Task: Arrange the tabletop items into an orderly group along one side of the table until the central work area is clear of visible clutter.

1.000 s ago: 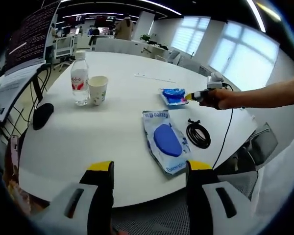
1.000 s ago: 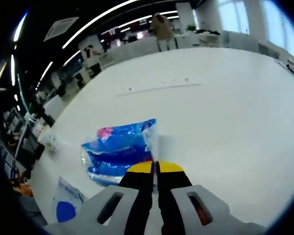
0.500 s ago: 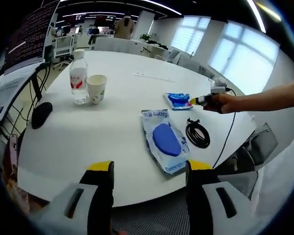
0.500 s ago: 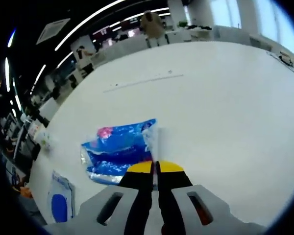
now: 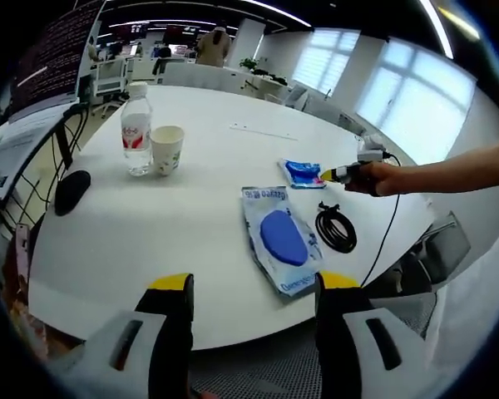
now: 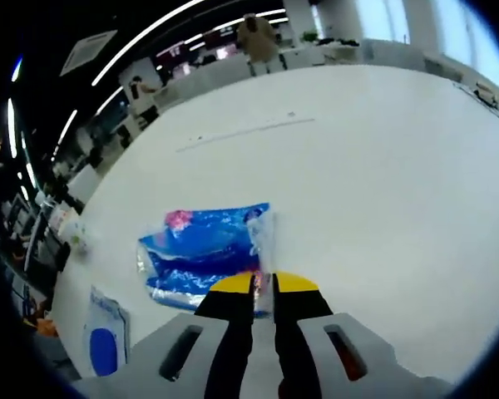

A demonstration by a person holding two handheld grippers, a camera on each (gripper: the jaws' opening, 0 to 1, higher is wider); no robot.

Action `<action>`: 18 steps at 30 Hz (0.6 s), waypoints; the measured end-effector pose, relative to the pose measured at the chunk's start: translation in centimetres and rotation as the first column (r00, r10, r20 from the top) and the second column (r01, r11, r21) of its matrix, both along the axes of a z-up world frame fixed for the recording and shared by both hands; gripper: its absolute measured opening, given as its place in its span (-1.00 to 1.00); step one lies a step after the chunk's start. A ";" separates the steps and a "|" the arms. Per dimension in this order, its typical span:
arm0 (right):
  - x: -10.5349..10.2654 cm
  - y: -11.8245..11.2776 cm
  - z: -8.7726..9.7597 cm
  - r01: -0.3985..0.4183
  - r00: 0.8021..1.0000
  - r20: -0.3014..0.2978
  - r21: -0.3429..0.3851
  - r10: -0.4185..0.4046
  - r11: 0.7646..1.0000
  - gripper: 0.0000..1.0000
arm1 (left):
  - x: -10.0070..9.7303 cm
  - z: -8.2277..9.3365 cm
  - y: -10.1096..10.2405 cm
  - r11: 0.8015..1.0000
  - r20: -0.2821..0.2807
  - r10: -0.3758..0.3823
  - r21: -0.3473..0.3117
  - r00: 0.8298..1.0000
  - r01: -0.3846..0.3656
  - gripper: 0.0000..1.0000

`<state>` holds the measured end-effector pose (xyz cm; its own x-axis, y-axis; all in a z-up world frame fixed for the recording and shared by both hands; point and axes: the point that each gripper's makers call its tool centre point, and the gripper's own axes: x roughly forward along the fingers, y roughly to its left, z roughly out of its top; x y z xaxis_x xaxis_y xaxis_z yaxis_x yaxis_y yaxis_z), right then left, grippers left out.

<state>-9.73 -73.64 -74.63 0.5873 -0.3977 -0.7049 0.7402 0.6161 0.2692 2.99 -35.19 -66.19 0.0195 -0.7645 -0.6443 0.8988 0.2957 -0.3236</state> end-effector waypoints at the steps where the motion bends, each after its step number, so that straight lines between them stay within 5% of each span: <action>1: 0.0 0.0 0.1 0.002 1.000 0.002 0.000 -0.002 1.000 -0.86 | -0.1 0.0 -0.1 1.000 -0.006 -0.004 -0.002 1.000 0.004 0.17; 18: 0.3 -0.1 2.4 -0.051 0.999 0.009 -0.051 0.051 0.997 -0.74 | -0.8 -1.2 -2.1 0.981 0.035 -0.192 0.045 0.981 0.190 0.17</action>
